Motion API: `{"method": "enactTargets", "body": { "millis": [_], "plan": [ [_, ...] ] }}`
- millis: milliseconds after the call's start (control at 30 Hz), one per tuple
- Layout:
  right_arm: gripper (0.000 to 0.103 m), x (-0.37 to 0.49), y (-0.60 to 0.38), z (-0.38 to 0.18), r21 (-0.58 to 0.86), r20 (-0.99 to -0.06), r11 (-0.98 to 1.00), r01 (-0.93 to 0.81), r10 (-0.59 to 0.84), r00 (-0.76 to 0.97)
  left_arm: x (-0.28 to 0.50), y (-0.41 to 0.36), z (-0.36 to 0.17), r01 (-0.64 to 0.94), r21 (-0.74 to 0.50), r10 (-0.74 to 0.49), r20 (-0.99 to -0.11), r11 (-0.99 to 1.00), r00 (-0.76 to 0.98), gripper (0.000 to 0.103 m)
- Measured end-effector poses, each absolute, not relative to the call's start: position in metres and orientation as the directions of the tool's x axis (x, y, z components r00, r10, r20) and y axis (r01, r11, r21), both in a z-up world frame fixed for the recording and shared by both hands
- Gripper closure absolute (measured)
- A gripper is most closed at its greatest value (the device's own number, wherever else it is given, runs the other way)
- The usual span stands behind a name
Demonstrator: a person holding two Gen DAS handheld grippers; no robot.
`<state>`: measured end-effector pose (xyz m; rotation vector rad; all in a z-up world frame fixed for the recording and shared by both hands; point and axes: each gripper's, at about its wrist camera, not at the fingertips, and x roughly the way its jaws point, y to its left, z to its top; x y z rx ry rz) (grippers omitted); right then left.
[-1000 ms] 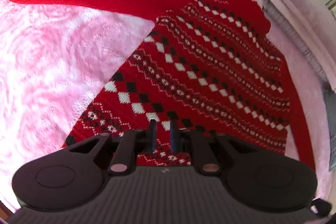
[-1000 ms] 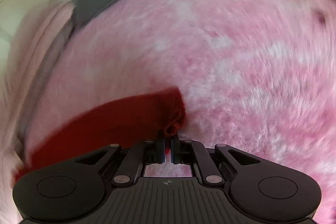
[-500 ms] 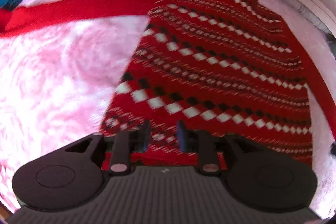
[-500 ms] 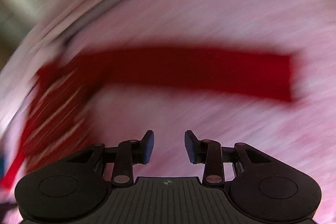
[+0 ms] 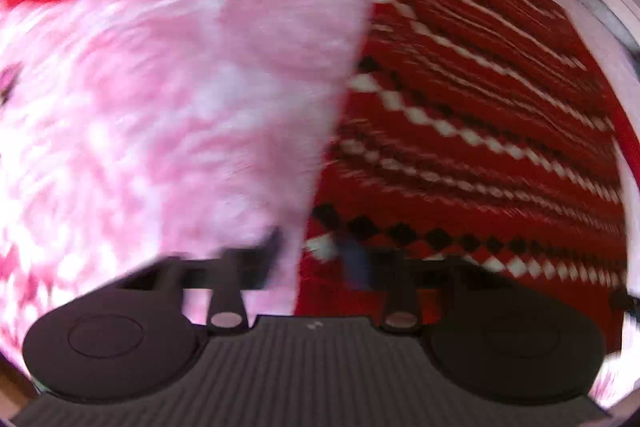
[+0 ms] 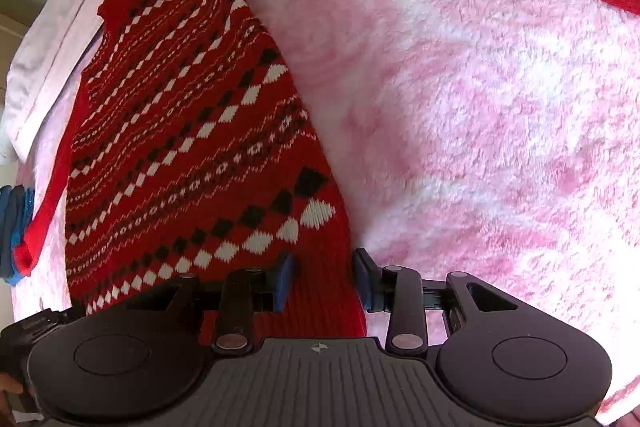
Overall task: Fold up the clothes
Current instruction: 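Grasp the sweater hem with the left gripper while the right gripper grasps the hem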
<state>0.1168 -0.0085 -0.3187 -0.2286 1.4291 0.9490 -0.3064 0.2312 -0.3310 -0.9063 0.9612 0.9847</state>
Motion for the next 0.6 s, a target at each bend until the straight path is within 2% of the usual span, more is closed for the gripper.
{"method": "enactTargets", "body": {
  "millis": [33, 167, 300, 333, 367, 400, 467, 567, 600],
  "plan": [
    [0.098, 0.112, -0.006, -0.319, 0.362, -0.911, 0.616, -0.7, 0.394, -0.124, -0.305, 0.231, -0.328, -0.933, -0.173, 0.251, -0.933, 0.315, 0.258, 0.099],
    [0.099, 0.102, -0.007, -0.31, 0.337, -0.918, 0.587, -0.736, 0.379, -0.118, -0.323, 0.228, -0.309, -0.92, -0.202, 0.277, -0.913, 0.336, 0.301, 0.099],
    [0.098, 0.093, -0.015, -0.313, 0.301, -0.937, 0.643, -0.705, 0.336, -0.093, -0.335, 0.229, -0.33, -0.924, -0.187, 0.176, -0.95, 0.332, 0.256, 0.092],
    [0.096, 0.095, -0.011, -0.315, 0.298, -0.941, 0.645, -0.703, 0.323, -0.103, -0.332, 0.232, -0.329, -0.918, -0.177, 0.174, -0.952, 0.355, 0.251, 0.091],
    [0.085, 0.097, -0.004, -0.315, 0.302, -0.943, 0.638, -0.709, 0.308, -0.125, -0.329, 0.236, -0.323, -0.911, -0.167, 0.175, -0.953, 0.377, 0.247, 0.086],
    [0.079, 0.099, 0.002, -0.315, 0.306, -0.945, 0.63, -0.714, 0.292, -0.147, -0.328, 0.241, -0.314, -0.909, -0.161, 0.186, -0.951, 0.386, 0.247, 0.086],
    [0.054, 0.108, 0.014, -0.309, 0.289, -0.953, 0.603, -0.744, 0.25, -0.168, -0.331, 0.254, -0.297, -0.912, -0.164, 0.211, -0.943, 0.377, 0.256, 0.087],
    [0.052, 0.135, 0.033, -0.289, 0.224, -0.964, 0.579, -0.784, 0.251, -0.09, -0.332, 0.293, -0.272, -0.924, -0.211, 0.261, -0.917, 0.319, 0.3, 0.087],
    [0.052, 0.147, 0.043, -0.283, 0.213, -0.962, 0.576, -0.789, 0.267, -0.065, -0.328, 0.31, -0.267, -0.924, -0.223, 0.284, -0.906, 0.31, 0.314, 0.084]
  ]
}}
